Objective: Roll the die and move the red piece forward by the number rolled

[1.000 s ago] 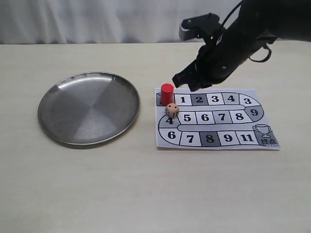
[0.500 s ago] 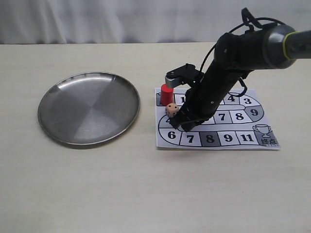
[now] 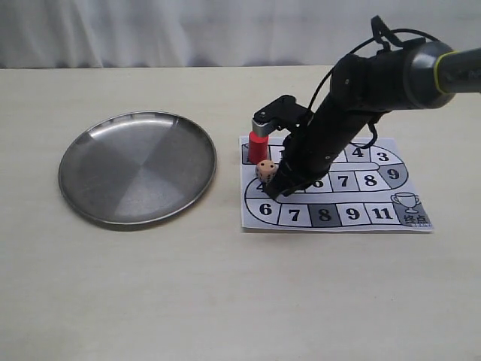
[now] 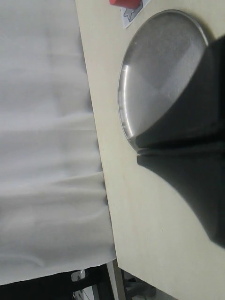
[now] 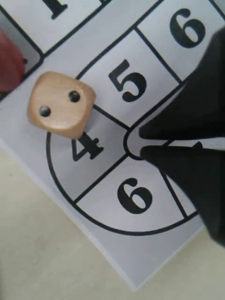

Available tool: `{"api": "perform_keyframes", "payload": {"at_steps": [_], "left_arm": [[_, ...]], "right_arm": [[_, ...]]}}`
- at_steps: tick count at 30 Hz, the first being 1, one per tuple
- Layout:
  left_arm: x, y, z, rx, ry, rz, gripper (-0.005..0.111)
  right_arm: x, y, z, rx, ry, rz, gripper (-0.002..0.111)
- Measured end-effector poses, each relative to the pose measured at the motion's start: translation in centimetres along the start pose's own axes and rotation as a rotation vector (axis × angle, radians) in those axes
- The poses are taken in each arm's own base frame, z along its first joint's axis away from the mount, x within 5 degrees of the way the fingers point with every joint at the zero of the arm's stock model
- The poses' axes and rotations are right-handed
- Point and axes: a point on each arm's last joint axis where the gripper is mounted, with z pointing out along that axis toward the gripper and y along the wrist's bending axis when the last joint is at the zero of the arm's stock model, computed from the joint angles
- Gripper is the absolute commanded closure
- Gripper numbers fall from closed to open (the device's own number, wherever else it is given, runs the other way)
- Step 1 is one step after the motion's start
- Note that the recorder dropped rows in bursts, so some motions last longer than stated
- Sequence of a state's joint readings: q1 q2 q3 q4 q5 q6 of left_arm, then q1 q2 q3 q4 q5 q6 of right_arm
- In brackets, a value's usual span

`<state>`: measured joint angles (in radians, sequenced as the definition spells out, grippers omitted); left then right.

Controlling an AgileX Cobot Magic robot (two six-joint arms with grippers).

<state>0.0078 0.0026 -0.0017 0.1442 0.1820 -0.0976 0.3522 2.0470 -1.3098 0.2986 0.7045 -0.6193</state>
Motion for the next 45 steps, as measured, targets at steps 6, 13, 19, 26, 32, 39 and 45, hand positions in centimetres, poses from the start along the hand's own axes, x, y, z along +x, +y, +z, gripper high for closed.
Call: {"api": "perform_keyframes", "payload": {"at_steps": [6,13,19,26,32,39,45], "left_arm": [[0.0,0.0,0.0,0.0,0.0,0.0,0.107],[0.0,0.0,0.0,0.0,0.0,0.0,0.107],[0.0,0.0,0.0,0.0,0.0,0.0,0.107],[0.0,0.0,0.0,0.0,0.0,0.0,0.107],[0.0,0.0,0.0,0.0,0.0,0.0,0.107],[0.0,0.0,0.0,0.0,0.0,0.0,0.107],[0.0,0.0,0.0,0.0,0.0,0.0,0.107]], "right_arm": [[-0.1,-0.1,0.0,0.009,-0.013,-0.036,0.104],[-0.2,-0.1,0.0,0.009,-0.016,-0.042,0.104],[-0.2,-0.1,-0.2,0.01,-0.021,0.003,0.104],[-1.0,-0.1,-4.5,0.104,-0.116,0.068,0.091],[-2.1,-0.4,-8.3,0.205,-0.285,0.244,0.049],[-3.3,-0.4,-7.8,0.181,-0.314,0.295,0.029],[-4.6,-0.4,-4.9,0.167,-0.276,0.252,0.029]]}}
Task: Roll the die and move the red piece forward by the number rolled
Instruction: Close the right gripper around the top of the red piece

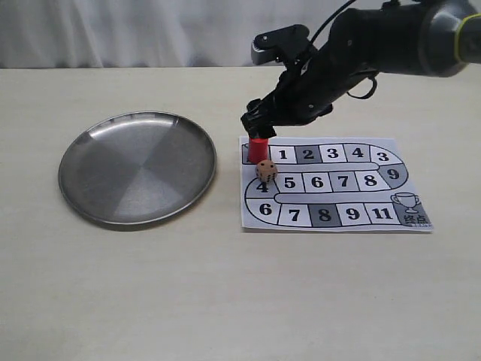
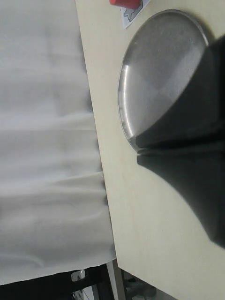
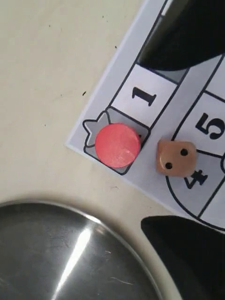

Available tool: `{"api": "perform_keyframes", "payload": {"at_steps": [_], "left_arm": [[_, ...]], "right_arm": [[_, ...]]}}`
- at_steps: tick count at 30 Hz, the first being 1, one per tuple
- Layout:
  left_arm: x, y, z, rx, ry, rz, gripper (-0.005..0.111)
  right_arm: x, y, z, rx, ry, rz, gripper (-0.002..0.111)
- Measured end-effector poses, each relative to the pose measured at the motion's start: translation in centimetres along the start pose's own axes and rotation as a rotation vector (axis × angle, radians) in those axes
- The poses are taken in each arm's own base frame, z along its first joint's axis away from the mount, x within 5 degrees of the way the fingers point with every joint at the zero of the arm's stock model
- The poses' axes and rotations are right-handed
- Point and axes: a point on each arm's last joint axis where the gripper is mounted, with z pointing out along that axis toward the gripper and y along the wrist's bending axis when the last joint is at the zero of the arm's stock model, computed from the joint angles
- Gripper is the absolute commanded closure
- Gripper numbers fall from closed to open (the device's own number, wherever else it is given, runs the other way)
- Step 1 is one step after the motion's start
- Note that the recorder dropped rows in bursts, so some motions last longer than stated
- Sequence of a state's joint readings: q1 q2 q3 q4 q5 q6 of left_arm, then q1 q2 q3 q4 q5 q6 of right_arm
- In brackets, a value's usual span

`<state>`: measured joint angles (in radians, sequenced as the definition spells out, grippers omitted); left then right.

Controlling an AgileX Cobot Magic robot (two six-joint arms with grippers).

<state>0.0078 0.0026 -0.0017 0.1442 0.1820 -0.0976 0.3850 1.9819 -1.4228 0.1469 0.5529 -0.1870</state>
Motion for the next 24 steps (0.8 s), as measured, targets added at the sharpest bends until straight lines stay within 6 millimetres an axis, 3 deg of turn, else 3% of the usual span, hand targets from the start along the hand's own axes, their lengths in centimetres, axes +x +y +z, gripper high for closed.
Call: {"api": "perform_keyframes", "payload": {"at_steps": [7,21,24], "left_arm": [[0.0,0.0,0.0,0.0,0.0,0.0,0.107],[0.0,0.0,0.0,0.0,0.0,0.0,0.107],[0.0,0.0,0.0,0.0,0.0,0.0,0.107]], "right_arm": [[0.6,-0.2,3.8,0.001,0.04,0.0,0.029],[0.9,-0.2,6.5,-0.018,-0.015,0.027,0.03],[1.4,-0.2,7.5,-0.02,0.002,0.014,0.039]]}}
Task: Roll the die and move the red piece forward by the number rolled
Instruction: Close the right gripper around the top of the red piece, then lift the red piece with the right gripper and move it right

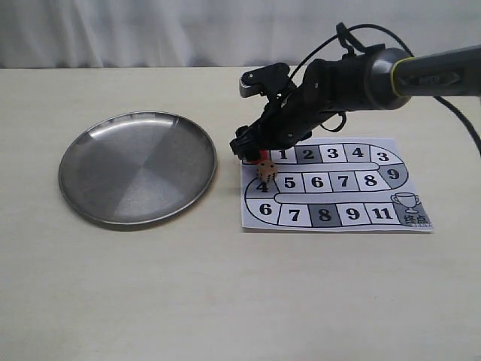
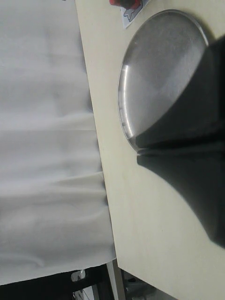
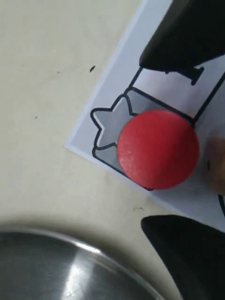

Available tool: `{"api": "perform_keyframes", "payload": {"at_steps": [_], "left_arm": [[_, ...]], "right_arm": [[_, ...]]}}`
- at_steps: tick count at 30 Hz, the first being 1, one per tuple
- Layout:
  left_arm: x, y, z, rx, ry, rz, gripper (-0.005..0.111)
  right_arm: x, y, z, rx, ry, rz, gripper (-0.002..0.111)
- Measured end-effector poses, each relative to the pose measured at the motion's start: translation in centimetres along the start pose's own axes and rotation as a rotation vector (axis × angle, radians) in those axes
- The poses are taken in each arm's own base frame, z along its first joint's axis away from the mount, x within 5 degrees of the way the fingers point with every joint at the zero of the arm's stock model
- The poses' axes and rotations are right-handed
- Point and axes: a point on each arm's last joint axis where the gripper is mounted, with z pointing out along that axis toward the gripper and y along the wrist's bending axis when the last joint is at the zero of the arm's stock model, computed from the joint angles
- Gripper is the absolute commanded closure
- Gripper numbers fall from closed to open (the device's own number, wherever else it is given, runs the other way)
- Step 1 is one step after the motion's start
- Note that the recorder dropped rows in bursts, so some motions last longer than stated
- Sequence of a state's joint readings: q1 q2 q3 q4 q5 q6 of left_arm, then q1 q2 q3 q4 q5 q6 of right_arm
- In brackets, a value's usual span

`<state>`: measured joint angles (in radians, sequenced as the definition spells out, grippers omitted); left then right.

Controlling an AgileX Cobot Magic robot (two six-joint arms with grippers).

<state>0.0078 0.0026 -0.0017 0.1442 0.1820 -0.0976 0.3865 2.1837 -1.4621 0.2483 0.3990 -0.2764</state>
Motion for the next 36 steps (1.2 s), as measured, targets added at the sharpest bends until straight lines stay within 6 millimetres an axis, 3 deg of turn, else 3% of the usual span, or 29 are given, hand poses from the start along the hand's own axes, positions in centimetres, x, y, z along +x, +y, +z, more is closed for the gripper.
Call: {"api": "perform_keyframes", "payload": {"at_steps": [5,11,18,20,25,27,28,31,33,36], "left_arm": [[0.0,0.0,0.0,0.0,0.0,0.0,0.107],[0.0,0.0,0.0,0.0,0.0,0.0,0.107],[0.0,0.0,0.0,0.0,0.0,0.0,0.107],[0.0,0.0,0.0,0.0,0.0,0.0,0.107],[0.0,0.0,0.0,0.0,0.0,0.0,0.107],[0.0,0.0,0.0,0.0,0.0,0.0,0.107],[0.0,0.0,0.0,0.0,0.0,0.0,0.107],[0.0,0.0,0.0,0.0,0.0,0.0,0.107],[0.0,0.0,0.0,0.0,0.0,0.0,0.107],[0.0,0.0,0.0,0.0,0.0,0.0,0.107]], "right_arm": [[0.0,-0.1,0.4,0.007,-0.017,-0.001,0.075],[-0.2,-0.2,0.4,0.014,-0.043,-0.002,0.103],[-0.3,-0.1,0.3,0.013,-0.048,0.005,0.104],[-1.0,0.0,-1.0,0.012,-0.07,0.004,0.104],[-4.5,0.3,-8.4,0.055,-0.247,-0.081,0.104],[-5.3,0.1,-10.6,0.076,-0.297,-0.102,0.104],[-5.3,-0.4,-10.8,0.084,-0.298,-0.098,0.104],[-4.4,-1.9,-9.6,0.095,-0.228,-0.069,0.104],[-3.2,-2.5,-7.3,0.087,-0.137,-0.059,0.104],[-0.6,-2.9,-2.2,0.068,0.002,-0.047,0.104]]}}
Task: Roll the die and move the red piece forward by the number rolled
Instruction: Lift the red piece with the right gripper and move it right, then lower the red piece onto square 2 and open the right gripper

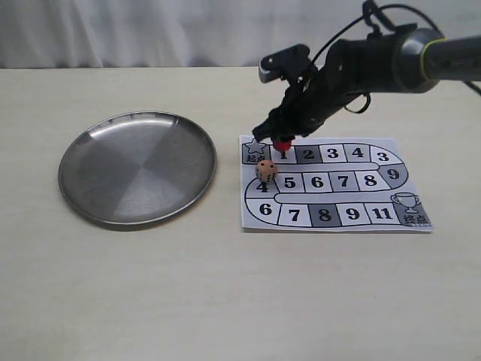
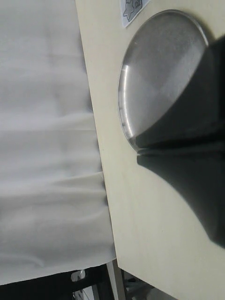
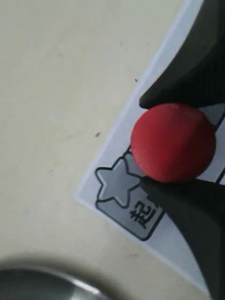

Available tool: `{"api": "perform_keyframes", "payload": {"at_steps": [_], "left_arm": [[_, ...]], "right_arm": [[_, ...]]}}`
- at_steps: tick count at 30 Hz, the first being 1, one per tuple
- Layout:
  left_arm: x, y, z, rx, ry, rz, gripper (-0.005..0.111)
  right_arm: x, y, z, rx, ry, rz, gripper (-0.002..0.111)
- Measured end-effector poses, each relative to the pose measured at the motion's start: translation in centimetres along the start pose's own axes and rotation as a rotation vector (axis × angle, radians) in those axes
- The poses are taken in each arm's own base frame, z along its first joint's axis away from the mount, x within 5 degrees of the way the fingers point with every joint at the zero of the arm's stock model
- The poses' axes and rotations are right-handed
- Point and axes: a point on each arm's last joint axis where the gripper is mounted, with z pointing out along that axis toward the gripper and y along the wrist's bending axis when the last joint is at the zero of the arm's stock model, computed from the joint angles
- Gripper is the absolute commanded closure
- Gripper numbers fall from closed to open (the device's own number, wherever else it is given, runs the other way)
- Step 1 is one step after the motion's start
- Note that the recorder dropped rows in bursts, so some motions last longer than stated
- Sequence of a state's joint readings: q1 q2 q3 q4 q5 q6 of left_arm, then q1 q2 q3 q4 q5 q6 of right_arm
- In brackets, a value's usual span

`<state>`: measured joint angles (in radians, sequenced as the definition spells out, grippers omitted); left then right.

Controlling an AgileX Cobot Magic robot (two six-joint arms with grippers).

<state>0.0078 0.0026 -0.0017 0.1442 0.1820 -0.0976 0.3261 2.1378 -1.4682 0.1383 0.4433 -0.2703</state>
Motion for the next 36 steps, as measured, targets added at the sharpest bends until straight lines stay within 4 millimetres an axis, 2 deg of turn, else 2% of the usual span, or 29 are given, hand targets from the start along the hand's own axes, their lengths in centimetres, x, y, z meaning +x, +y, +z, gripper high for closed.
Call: {"api": "perform_keyframes", "payload": {"at_steps": [3,10,14,17,22,24,27,29,32,36], "left_arm": [[0.0,0.0,0.0,0.0,0.0,0.0,0.107],[0.0,0.0,0.0,0.0,0.0,0.0,0.107],[0.0,0.0,0.0,0.0,0.0,0.0,0.107],[0.0,0.0,0.0,0.0,0.0,0.0,0.107],[0.0,0.0,0.0,0.0,0.0,0.0,0.107],[0.0,0.0,0.0,0.0,0.0,0.0,0.107],[0.0,0.0,0.0,0.0,0.0,0.0,0.107],[0.0,0.0,0.0,0.0,0.0,0.0,0.107],[0.0,0.0,0.0,0.0,0.0,0.0,0.107],[0.0,0.0,0.0,0.0,0.0,0.0,0.107]], "right_arm": [[1.0,0.0,1.9,-0.002,0.041,-0.005,0.104],[0.8,-0.1,2.1,0.002,0.031,0.012,0.104],[0.7,0.0,1.5,0.0,0.033,0.011,0.104],[-0.3,-0.2,-0.5,0.017,-0.002,-0.006,0.104],[-3.3,-1.6,-7.2,0.071,-0.167,0.044,0.104],[-3.8,-2.5,-9.2,0.093,-0.211,0.064,0.104],[-3.8,-3.5,-10.2,0.112,-0.221,0.084,0.104],[-3.4,-3.7,-9.4,0.112,-0.19,0.088,0.104],[-2.2,-3.7,-6.7,0.101,-0.115,0.091,0.104],[0.7,-3.7,-1.7,0.089,0.027,0.081,0.104]]}}
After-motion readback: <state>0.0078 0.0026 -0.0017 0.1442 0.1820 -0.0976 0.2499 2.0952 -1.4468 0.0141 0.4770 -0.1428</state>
